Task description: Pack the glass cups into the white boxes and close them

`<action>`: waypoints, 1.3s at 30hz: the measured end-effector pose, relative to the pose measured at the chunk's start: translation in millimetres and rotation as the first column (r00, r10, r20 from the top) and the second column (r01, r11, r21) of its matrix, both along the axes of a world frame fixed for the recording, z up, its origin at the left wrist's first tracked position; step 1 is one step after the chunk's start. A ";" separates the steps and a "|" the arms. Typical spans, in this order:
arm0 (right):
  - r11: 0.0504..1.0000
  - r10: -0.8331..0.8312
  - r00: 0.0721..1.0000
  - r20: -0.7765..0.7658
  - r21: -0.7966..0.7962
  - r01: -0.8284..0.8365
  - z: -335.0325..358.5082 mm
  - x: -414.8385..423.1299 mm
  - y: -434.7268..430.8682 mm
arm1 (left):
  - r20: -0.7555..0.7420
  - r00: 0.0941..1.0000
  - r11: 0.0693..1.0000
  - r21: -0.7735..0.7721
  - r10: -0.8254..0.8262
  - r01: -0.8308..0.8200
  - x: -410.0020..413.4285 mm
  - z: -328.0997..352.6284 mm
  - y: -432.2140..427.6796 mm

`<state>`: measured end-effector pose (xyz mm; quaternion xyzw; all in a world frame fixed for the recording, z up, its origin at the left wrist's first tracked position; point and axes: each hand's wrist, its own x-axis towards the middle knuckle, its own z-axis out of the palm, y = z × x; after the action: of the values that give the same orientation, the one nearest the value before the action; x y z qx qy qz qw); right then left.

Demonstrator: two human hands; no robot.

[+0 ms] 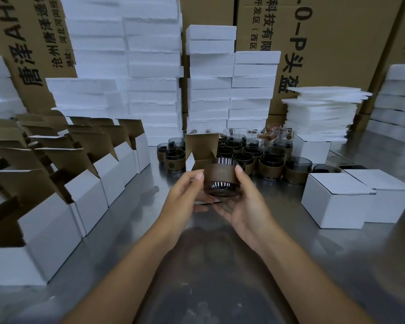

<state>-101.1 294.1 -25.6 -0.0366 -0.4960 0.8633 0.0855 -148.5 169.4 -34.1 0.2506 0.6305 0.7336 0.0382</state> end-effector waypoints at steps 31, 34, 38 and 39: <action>0.648 -0.331 0.846 -0.417 0.551 0.526 -11.1 -0.5 -8.3 | 0.261 0.948 0.982 -0.006 -0.181 0.189 -2.3 -5.1 2.8; 0.605 -0.331 0.830 -0.449 0.574 0.552 -12.7 -0.5 -8.8 | 0.266 0.938 0.974 0.009 -0.222 0.228 -0.7 -3.4 3.2; 0.547 -0.304 0.810 -0.501 0.605 0.579 -12.5 -0.6 -7.9 | 0.253 0.937 0.969 0.007 -0.241 0.247 -0.6 -3.9 3.1; 0.536 -0.296 0.806 -0.512 0.610 0.584 -12.5 -0.7 -7.3 | 0.247 0.939 0.969 0.008 -0.240 0.246 -1.1 -4.0 2.6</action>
<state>-101.8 286.8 -38.1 0.0287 -0.7535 0.5233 0.3970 -149.6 172.1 -38.2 0.2333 0.5934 0.7414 0.2091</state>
